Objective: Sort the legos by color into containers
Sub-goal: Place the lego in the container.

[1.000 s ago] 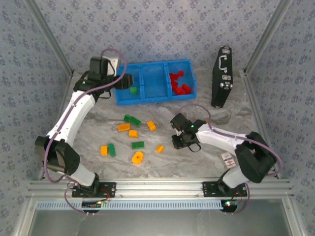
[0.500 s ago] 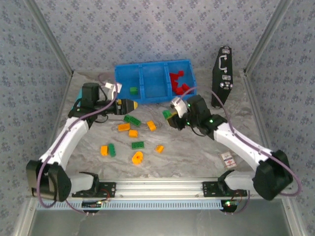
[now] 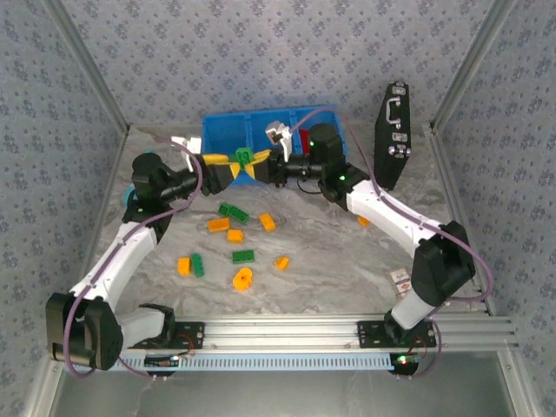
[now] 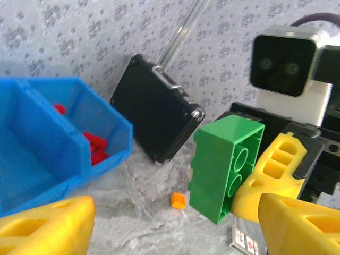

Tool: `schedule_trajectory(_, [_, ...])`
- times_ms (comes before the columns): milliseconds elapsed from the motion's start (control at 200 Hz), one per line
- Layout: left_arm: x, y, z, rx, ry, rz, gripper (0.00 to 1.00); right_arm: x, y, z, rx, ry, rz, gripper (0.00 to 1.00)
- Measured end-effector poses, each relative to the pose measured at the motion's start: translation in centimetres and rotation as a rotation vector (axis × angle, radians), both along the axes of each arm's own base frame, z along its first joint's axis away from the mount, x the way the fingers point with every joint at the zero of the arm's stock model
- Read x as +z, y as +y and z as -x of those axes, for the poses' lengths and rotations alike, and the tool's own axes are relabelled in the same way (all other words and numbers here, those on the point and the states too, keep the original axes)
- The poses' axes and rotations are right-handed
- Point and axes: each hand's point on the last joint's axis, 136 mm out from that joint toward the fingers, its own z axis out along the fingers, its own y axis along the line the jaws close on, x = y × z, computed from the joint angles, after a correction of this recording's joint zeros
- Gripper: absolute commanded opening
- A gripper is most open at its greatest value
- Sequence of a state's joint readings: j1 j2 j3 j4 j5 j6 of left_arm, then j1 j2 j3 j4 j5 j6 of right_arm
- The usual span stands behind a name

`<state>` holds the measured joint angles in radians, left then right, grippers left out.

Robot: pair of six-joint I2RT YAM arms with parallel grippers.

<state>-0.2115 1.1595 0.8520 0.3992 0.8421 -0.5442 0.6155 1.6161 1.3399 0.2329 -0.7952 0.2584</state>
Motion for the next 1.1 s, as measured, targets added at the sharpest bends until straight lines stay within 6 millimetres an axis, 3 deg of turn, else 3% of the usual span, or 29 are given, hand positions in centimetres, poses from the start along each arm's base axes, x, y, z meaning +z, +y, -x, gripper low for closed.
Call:
schedule_trajectory(205, [4.7, -0.3, 0.9, -0.050, -0.158, 0.029, 0.76, 1.6, 1.4, 0.5, 0.123, 0.045, -0.067, 0.11])
schedule_trajectory(395, [6.8, -0.7, 1.4, -0.108, -0.205, 0.023, 0.62, 2.1, 1.8, 0.8, 0.186, 0.058, -0.088, 0.11])
schedule_trajectory(545, [6.8, -1.1, 1.3, -0.158, -0.183, -0.009, 0.59, 2.7, 1.7, 1.0, 0.205, 0.052, -0.095, 0.11])
schedule_trajectory(845, [6.6, -1.3, 1.5, -0.215, -0.164, -0.026, 0.62, 2.7, 1.3, 1.0, 0.222, 0.069, -0.096, 0.11])
schedule_trajectory(970, [6.2, -1.6, 1.5, -0.254, -0.139, -0.026, 0.80, 3.2, 1.0, 0.8, 0.222, 0.070, -0.112, 0.11])
schedule_trajectory(1100, [5.1, -1.9, 1.8, -0.290, -0.089, -0.032, 0.81, 4.3, 0.7, 0.7, 0.227, 0.047, -0.136, 0.11])
